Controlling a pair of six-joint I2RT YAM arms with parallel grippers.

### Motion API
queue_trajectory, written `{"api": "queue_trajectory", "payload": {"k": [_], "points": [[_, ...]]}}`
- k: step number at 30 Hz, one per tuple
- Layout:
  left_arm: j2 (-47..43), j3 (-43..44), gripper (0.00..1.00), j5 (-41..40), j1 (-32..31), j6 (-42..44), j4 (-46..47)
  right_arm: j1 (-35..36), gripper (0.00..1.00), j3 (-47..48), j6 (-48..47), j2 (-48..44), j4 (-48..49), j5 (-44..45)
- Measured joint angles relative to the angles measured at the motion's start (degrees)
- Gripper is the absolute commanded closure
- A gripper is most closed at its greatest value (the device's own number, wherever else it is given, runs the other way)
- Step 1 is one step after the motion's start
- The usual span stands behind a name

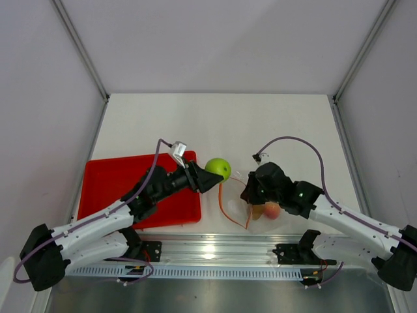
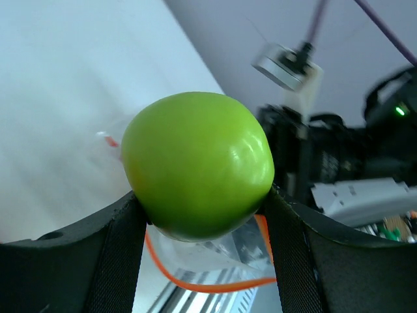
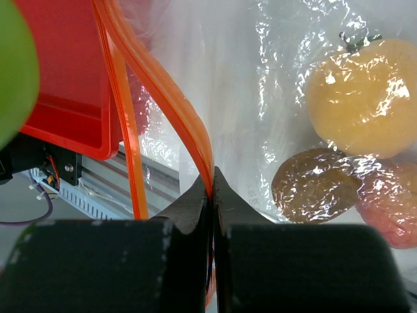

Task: Place the food in the zip-top bag and seal the zipper
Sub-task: Place the fake fruit in the zipper food storage bag.

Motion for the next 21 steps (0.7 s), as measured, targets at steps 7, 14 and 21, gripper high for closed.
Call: {"api": "queue_trajectory", "payload": {"k": [7, 14, 21], "points": [[0.9, -0.4, 1.0, 5.6, -6.5, 2.8, 7.7, 0.5, 1.0, -0.1, 1.0, -3.8, -1.4, 1.4], [6.9, -2.1, 0.99, 6.5, -11.6, 3.0, 10.2, 0.5, 1.0, -0.3, 2.3, -9.6, -3.7, 3.2], [15.1, 0.0, 0.96, 6.6, -13.7, 2.5, 7.5, 0.5, 1.0, -0.5, 3.0, -13.3, -5.6, 4.9]]}}
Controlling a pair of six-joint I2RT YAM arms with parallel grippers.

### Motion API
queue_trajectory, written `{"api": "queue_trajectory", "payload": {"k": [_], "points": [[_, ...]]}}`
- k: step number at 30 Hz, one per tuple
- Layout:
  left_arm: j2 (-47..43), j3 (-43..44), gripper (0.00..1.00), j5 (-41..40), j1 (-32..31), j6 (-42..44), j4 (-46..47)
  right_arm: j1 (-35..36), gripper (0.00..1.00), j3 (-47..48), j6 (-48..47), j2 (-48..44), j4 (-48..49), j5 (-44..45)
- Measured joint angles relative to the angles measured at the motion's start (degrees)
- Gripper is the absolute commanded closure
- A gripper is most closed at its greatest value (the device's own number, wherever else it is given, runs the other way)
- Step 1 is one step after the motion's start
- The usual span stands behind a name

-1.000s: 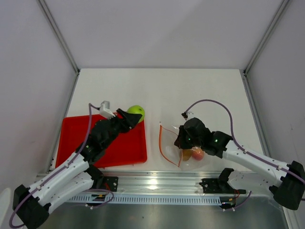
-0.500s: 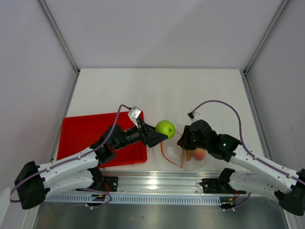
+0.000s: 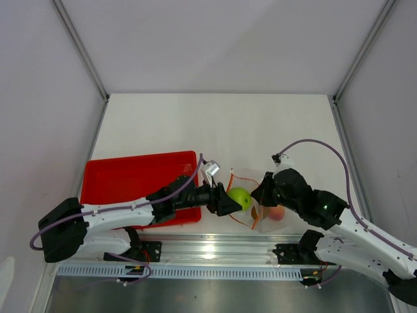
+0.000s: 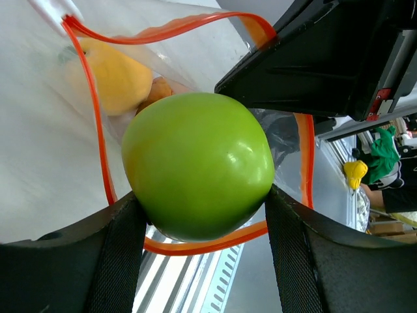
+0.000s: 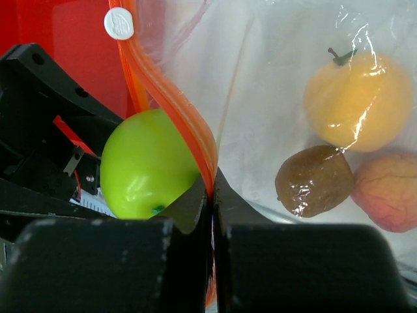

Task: Place the food in the zip-top bag and seal the zipper
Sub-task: Place the fake fruit in the zipper food storage bag.

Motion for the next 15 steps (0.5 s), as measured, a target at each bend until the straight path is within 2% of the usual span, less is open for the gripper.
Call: {"api": "queue_trajectory", "payload": {"k": [1, 2, 5, 6, 8, 10, 11, 15], "points": [[0.7, 0.8, 0.92, -0.1, -0.2, 0.0, -1.0, 0.0, 1.0, 0.0, 0.0, -0.3, -0.4, 0.3], [1.2, 1.7, 0.82, -0.3, -0.5, 0.0, -2.2, 0.0, 1.0, 0.0, 0.1, -0.5, -0.9, 0.6], [1.6, 3.3, 0.59, -1.5, -1.3, 0.0, -4.3, 0.0, 1.0, -0.1, 0.2, -1.2, -1.5, 1.2], [1.6, 3.4, 0.39, -1.7, -1.5, 0.0, -4.6, 0.0, 1.0, -0.1, 0.2, -1.5, -1.7, 1.2], [1.6, 3.7, 0.26, -2.1, -1.9, 0.0, -5.2, 0.0, 1.0, -0.1, 0.5, -2.0, -1.9, 1.2], [1.9, 4.3, 0.2, -2.8, -2.3, 0.1, -6.8, 0.0, 1.0, -0.5, 0.8, -2.8, -1.8, 1.1], [1.9, 4.8, 0.12, -3.1, -2.5, 0.2, -7.6, 0.0, 1.0, -0.8, 0.9, -3.3, -1.7, 1.1], [1.9, 8.4, 0.01, -5.0, -3.8, 1.6, -11.4, 0.0, 1.0, -1.3, 1.2, -4.5, -1.9, 1.2]]}}
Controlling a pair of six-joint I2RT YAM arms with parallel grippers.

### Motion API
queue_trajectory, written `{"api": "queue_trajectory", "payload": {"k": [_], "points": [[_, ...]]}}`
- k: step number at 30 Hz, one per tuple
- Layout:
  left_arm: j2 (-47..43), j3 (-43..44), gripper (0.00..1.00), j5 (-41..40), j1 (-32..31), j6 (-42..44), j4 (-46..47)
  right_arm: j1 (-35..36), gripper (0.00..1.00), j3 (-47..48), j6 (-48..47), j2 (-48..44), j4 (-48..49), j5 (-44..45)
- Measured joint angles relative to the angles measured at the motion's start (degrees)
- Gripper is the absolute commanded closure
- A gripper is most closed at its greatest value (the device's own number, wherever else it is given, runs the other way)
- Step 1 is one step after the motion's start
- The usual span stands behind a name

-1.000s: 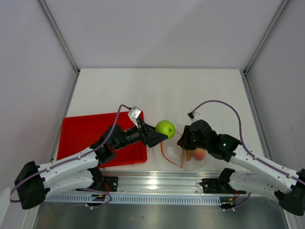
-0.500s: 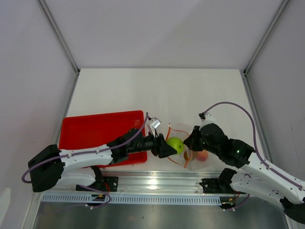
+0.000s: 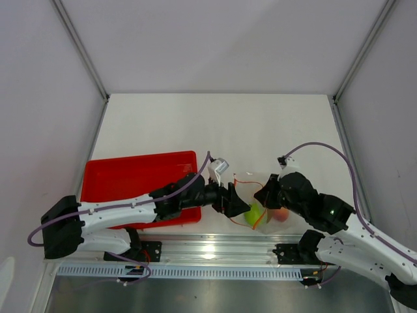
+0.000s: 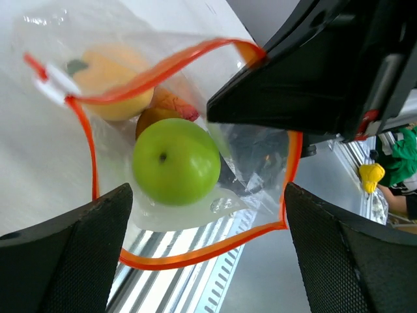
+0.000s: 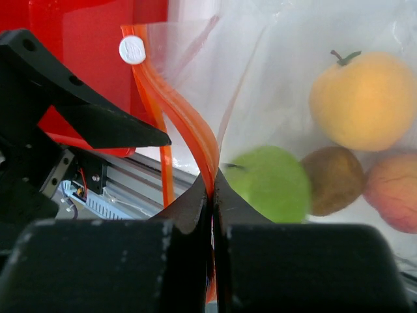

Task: Place the food in the zip-top bag and seal the zipper
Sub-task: Place the fake fruit in the zipper food storage bag, then adjust the zipper food storage bag at the center of the board.

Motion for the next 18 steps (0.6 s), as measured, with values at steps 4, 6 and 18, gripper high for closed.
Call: {"api": "queue_trajectory", "payload": {"k": [4, 6, 18], "points": [[-0.4, 3.3, 0.01, -2.7, -1.1, 1.3, -3.7, 0.0, 1.0, 0.0, 0.0, 0.0, -0.2, 0.0], [-1.4, 4.1, 0.0, -4.6, -1.4, 2.1, -5.5, 0.0, 1.0, 0.0, 0.0, -0.4, -0.7, 0.0], [-9.9, 2.6, 0.1, -14.1, -1.6, 3.8, -16.6, 0.0, 1.0, 3.8, -1.8, -1.0, -4.3, 1.5]]}}
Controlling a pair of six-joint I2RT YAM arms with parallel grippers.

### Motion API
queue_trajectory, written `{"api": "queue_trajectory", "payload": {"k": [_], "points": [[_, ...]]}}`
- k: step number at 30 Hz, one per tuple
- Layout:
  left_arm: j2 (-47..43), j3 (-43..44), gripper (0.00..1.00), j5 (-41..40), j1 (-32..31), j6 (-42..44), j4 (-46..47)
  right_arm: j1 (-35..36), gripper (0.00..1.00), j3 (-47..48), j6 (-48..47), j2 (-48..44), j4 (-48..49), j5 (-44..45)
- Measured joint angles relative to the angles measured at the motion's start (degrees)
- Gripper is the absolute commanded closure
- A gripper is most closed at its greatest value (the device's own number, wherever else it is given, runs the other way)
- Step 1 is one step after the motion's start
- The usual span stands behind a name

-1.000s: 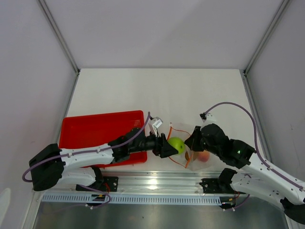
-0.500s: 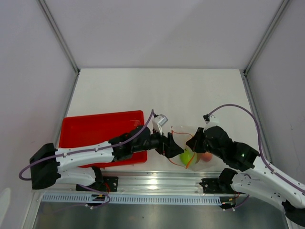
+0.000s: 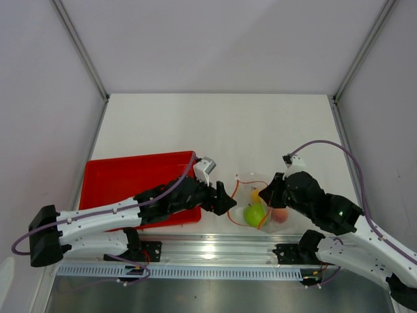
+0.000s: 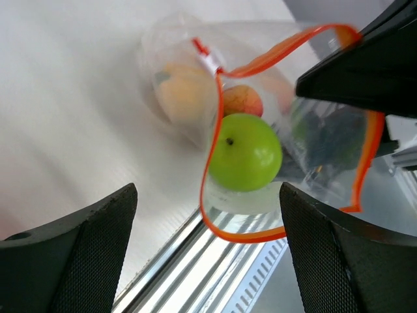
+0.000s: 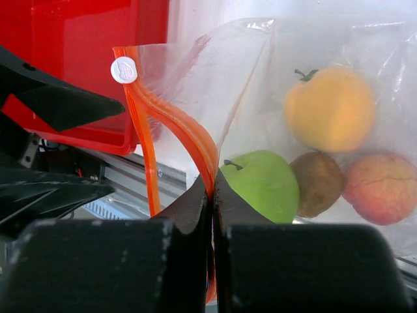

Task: Place the food in the zip-top bag and seal the zipper
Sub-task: Adjust the zipper food storage bag at the center of the board.

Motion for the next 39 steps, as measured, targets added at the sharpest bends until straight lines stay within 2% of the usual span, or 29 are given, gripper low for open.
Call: {"api": "queue_trajectory", "payload": {"k": [6, 10, 12, 13, 15, 16, 19, 21, 23, 24, 27, 30, 39], "points": [[4.9, -1.1, 0.18, 1.4, 0.0, 0.2, -0.2, 0.0, 1.0, 1.1, -0.9, 0.4, -1.1, 0.0], [7.9, -0.9, 0.26, 4.0, 0.0, 0.1, 1.3, -0.1, 1.0, 1.3, -1.1, 0.4, -1.2, 0.0], [9.5, -0.4, 0.37, 5.1, 0.0, 0.0, 2.0, -0.1, 1.0, 1.3, -1.2, 0.4, -1.2, 0.0], [10.5, -0.1, 0.48, 5.7, 0.0, -0.1, 2.4, -0.1, 1.0, 1.3, -1.2, 0.4, -1.2, 0.0], [12.0, 0.4, 0.63, 6.3, 0.0, -0.6, 3.1, -0.1, 1.0, 1.3, -1.3, 0.3, -1.3, -0.1], [12.4, 0.5, 0.79, 6.8, 0.0, -0.7, 3.4, -0.1, 1.0, 1.3, -1.4, 0.3, -1.3, -0.1], [13.2, 1.0, 0.99, 7.8, 0.0, -0.8, 3.6, -0.2, 1.0, 1.3, -1.6, 0.3, -1.5, -0.1], [13.6, 1.6, 1.0, 8.2, 0.0, -0.3, 3.6, -0.2, 0.98, 1.3, -1.8, 0.3, -1.7, -0.2], [13.7, 2.8, 0.99, 8.5, 0.0, 0.0, 3.3, -0.3, 0.91, 1.3, -1.9, 0.3, -1.7, -0.3], [13.7, 3.6, 0.99, 8.6, 0.0, 0.3, 3.0, -0.3, 0.82, 1.3, -2.1, 0.3, -1.9, -0.3], [13.7, 5.2, 1.0, 8.6, 0.0, 0.6, 2.6, -0.6, 0.65, 1.3, -2.7, 0.3, -2.4, -0.8], [13.7, 6.1, 0.99, 8.6, 0.0, 0.8, 2.3, -0.9, 0.62, 1.5, -3.5, 0.6, -3.2, -1.4], [13.7, 6.6, 0.99, 8.6, 0.0, 1.8, 1.3, -1.5, 0.61, 4.1, -5.3, 2.1, -5.6, -3.0]]}}
